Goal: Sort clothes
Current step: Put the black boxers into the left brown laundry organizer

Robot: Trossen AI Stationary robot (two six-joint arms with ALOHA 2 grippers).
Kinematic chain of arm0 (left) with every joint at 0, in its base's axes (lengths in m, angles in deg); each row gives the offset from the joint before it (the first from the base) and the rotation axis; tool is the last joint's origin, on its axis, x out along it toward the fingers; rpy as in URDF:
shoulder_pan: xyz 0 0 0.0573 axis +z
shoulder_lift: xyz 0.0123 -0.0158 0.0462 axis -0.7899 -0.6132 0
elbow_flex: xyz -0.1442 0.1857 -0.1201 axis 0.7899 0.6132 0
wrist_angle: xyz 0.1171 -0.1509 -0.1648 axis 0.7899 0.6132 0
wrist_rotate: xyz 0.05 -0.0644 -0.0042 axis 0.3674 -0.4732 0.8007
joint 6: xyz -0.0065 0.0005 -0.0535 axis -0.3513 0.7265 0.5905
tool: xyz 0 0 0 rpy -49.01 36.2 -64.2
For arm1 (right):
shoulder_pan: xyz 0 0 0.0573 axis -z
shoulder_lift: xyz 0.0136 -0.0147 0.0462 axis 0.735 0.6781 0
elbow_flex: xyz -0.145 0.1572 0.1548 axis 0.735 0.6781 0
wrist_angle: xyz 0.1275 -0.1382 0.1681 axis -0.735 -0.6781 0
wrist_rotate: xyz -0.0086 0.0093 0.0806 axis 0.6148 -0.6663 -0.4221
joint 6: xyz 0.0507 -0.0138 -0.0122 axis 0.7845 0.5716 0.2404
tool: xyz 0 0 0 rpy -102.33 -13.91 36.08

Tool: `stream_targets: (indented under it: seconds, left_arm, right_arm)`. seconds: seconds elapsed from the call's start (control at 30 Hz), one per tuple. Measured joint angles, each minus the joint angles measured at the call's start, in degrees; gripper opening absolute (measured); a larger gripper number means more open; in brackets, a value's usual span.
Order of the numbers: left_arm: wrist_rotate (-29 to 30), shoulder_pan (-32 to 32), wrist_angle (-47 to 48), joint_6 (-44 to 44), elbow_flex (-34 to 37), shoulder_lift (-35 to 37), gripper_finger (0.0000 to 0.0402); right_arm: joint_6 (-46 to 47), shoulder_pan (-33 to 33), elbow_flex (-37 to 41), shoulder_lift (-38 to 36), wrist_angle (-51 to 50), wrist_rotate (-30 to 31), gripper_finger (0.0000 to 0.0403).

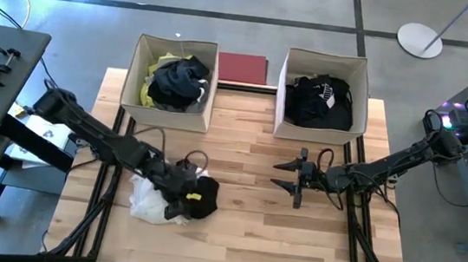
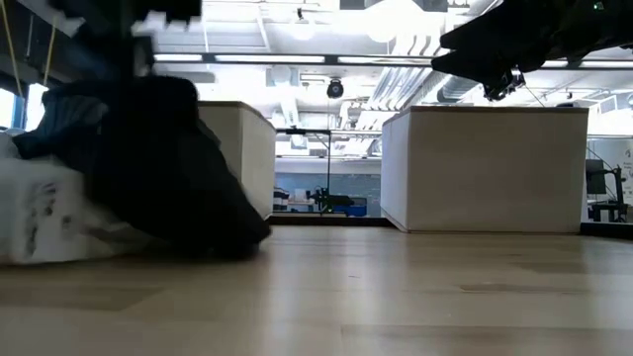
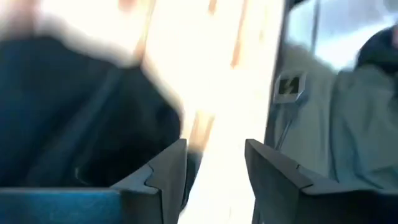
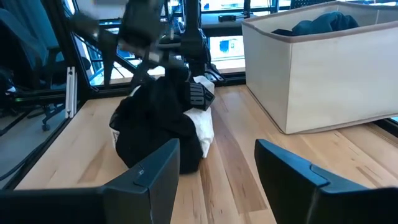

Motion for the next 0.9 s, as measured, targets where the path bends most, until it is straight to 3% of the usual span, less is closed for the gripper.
stream_targets:
  seconds: [0.27, 0.37, 0.53, 0.67, 0.77, 0.9]
  left_arm:
    - [15.0, 0.3, -2.7, -12.4, -1.3, 2.4, 0.0161]
    - [15.8, 0.3, -2.8, -19.6, -1.3, 0.6, 0.0166]
    - [16.3, 0.6, 2.8, -19.6, -1.2, -4.4, 0.0196]
    - [13.3, 0.6, 9.0, -22.3, -1.2, -9.8, 0.0213]
    - [10.9, -0.3, 10.5, -26.4, -1.2, -13.7, 0.0190]
    - [7.1, -0.4, 11.6, -30.5, -2.2, -17.4, 0.0096]
  right_arm:
    - [0.2, 0.0, 0.0, 0.0, -0.2, 0.0, 0.0197]
    - [0.4, 0.0, 0.0, 0.0, -0.3, 0.0, 0.0197]
    - [0.5, 0.0, 0.0, 0.0, -0.5, 0.0, 0.0197]
    - [0.6, 0.0, 0.0, 0.0, -0.5, 0.0, 0.0197]
    - [0.5, 0.0, 0.0, 0.0, -0.5, 0.0, 0.0197]
    - [0.5, 0.0, 0.0, 0.0, -0.4, 0.0, 0.0197]
